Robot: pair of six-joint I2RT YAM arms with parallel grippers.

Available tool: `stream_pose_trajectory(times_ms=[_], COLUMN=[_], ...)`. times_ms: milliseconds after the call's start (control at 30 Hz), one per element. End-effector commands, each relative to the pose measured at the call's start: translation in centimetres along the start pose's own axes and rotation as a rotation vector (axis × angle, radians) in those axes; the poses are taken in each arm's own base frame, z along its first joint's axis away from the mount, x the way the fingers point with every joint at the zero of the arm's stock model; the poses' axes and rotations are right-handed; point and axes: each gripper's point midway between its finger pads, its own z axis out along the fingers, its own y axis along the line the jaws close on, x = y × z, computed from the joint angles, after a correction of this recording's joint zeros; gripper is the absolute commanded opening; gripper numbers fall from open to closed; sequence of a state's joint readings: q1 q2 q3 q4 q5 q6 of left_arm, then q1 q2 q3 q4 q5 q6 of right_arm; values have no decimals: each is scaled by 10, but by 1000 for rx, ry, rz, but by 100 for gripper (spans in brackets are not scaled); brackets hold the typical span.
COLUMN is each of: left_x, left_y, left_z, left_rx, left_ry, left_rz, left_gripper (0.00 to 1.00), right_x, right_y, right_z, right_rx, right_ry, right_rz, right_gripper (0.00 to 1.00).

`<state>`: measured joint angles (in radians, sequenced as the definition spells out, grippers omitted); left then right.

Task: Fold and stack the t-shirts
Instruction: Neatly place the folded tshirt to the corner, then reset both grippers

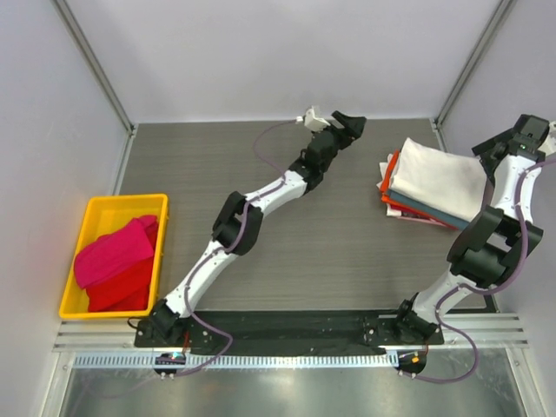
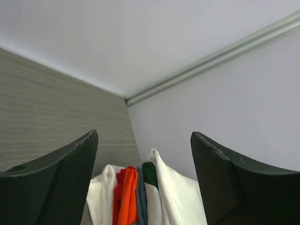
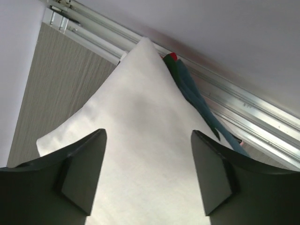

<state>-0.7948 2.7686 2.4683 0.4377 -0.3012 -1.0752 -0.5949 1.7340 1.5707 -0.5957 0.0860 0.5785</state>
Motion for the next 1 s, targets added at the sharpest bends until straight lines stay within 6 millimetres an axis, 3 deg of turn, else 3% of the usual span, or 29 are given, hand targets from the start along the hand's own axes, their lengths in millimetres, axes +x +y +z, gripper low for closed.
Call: stream_pose_trajectory(times_ms=[0,33,67,133,167,233,267,300,333,367,400,467,500,533,600,633,700,767,967], left_x=[-85,-75,-98,-95,-115,-124,-117,-140,-145,-140,-159,-167,-160,-177,-178,-190,-190,-203,-220], left_y=[-119,-101,-135,-117,-141,-138,-114,-133,-132,-105,-124,-116,-93,-109,-89,-95,-78,-81,-64], left_z=[-15,-20,-32,-45,-57,-73,-82,-97,-106,-120,-136,-159,-173,-188,-208,-219,-236,-250,-279], left_rx=[200,156,191,115,126,78,23,34,26,-26,-4,-26,-70,-50,-129,-142,-200,-203,-267], left_ry=[-85,-45,-61,-14,-31,-11,26,12,20,54,30,34,63,34,67,47,71,37,11], left_rz=[30,63,88,143,156,220,246,243,246,263,255,292,332,367,408,423,447,455,497], left_gripper=[80,79,79,79,79,79,79,79,79,79,78,78,78,78,79,80,80,80,80], right_x=[-56,-51,-43,-30,-18,3,20,31,49,60,70,99,110,128,146,154,159,165,190], right_y=[30,35,38,56,58,76,76,80,78,86,88,103,109,110,129,130,133,133,124], right_z=[-29,-34,-38,-56,-59,-76,-75,-78,-77,-85,-87,-97,-102,-103,-116,-115,-122,-123,-106], right_rx=[-109,-135,-150,-242,-258,-378,-411,-448,-472,-542,-574,-693,-743,-764,-873,-901,-946,-998,-1009], right_ry=[-171,-151,-127,-89,-64,8,62,104,154,195,223,291,324,383,422,422,429,423,482], right_rz=[-12,-21,-28,-53,-62,-67,-66,-57,-55,-59,-63,-58,-54,-22,-39,-32,-14,6,24], right_gripper=[75,71,67,61,60,52,49,39,33,22,18,5,1,1,1,1,1,1,1])
